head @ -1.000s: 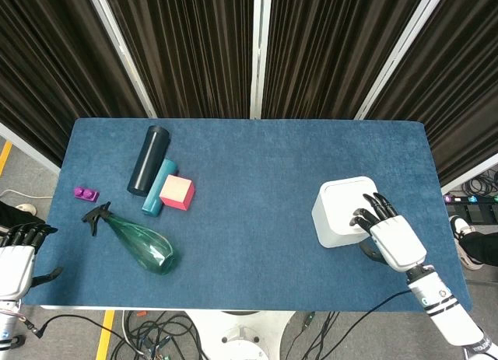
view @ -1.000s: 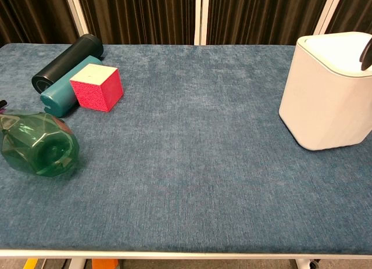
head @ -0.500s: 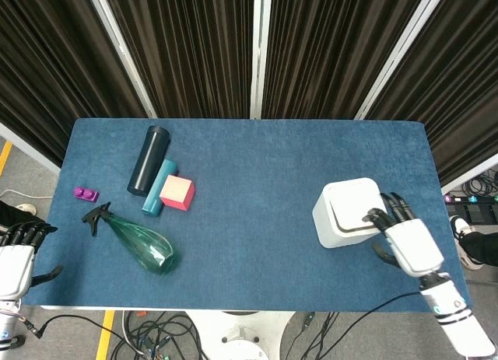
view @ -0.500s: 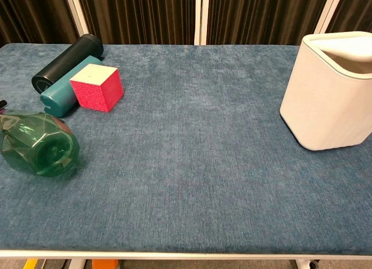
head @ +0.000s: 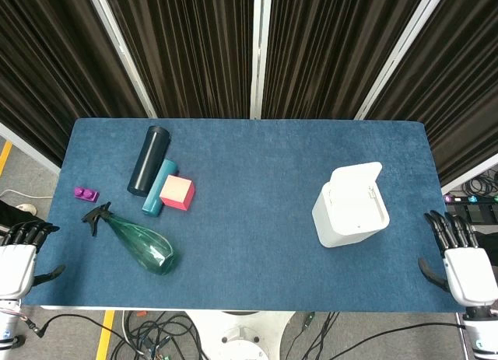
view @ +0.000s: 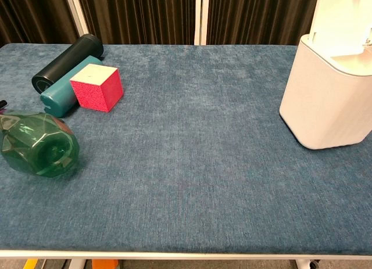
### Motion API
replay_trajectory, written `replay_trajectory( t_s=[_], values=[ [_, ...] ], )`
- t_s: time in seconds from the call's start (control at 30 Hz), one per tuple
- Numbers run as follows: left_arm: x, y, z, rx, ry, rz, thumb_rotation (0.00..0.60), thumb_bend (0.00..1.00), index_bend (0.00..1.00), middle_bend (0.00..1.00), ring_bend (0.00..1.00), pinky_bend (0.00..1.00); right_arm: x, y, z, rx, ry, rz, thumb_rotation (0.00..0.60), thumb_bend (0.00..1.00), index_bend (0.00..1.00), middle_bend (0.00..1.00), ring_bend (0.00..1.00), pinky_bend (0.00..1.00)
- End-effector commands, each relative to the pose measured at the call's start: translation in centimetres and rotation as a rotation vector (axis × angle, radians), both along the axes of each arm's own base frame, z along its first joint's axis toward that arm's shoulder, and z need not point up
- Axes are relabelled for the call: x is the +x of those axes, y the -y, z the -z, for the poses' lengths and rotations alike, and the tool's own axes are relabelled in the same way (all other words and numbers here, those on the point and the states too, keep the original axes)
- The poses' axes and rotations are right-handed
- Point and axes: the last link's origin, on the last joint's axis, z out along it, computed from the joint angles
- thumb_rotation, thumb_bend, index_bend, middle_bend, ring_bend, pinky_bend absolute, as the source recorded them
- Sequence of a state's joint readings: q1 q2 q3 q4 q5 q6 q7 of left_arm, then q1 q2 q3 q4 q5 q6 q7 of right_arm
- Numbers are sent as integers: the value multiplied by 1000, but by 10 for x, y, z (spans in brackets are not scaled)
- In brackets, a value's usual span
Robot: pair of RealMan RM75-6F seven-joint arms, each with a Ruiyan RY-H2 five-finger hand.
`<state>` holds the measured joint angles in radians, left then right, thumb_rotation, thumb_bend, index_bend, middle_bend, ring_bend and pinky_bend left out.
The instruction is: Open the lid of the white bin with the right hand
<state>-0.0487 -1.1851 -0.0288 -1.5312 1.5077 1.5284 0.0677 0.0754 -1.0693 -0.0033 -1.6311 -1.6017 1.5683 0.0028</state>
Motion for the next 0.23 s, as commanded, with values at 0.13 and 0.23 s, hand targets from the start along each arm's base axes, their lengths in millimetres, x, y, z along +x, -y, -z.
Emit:
replay_trajectory(
  t_s=[0.13,0.23],
  values=[
    [2,4,1,11,14,7,600,0,277,225,158,161,1,-10,11,43,19,-26,600,245,0,73,0,9],
    [1,4,2,16,15,5,600,0,277,225,159,161,4,-11,11,35,23,-44,600,245,0,75,0,8]
  ],
)
